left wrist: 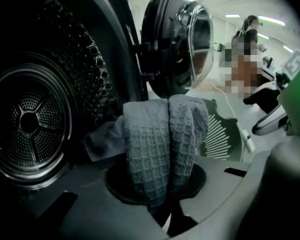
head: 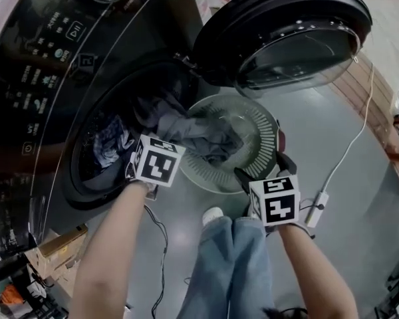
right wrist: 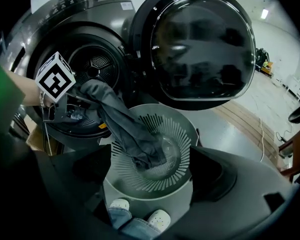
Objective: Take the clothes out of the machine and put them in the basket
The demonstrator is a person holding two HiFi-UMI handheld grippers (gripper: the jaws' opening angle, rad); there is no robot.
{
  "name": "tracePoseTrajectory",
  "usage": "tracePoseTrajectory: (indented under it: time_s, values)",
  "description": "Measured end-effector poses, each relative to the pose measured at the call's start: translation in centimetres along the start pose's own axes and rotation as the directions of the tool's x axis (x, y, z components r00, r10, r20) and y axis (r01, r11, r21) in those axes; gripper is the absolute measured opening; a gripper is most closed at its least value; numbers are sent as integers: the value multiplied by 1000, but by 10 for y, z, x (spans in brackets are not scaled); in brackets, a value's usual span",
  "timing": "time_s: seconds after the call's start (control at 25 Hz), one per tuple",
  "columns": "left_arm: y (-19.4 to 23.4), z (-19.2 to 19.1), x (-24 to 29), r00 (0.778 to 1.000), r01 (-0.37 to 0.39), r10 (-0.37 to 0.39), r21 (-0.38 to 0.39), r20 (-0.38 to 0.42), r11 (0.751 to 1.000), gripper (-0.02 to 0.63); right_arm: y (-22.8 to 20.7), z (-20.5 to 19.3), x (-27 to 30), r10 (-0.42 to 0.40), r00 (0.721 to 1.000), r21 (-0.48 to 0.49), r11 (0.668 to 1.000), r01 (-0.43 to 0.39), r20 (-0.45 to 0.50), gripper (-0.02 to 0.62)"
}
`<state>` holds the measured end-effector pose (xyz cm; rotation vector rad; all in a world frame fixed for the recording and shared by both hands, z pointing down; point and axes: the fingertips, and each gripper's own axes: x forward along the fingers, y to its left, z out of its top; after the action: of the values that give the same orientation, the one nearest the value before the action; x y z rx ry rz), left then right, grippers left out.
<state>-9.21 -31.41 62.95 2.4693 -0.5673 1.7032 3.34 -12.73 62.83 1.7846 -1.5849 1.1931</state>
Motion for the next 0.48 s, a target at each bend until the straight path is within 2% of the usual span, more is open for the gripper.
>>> tracePoseTrajectory:
  time_s: [0.12,0.32,0.4,0.48]
  values:
    - [-27,8,-16,997,68,-66,-59,40,996,60,-2,-1,-12,-9,1000,5,1000,9,3,489]
    - [-70,24,-37,983,164,-157,-79,95,983,60,-5,6,-31,-19,999,10,1000,19,27,488]
    - [-86,29,-43,968,231,-215,-129,129,964,60,-7,8,-38,-23,999,11,1000,23,35,488]
    - [-104,35,-50,944,312,-284,-177,169,933,60,-9,7,-44,-28,999,20,999,27,41,486]
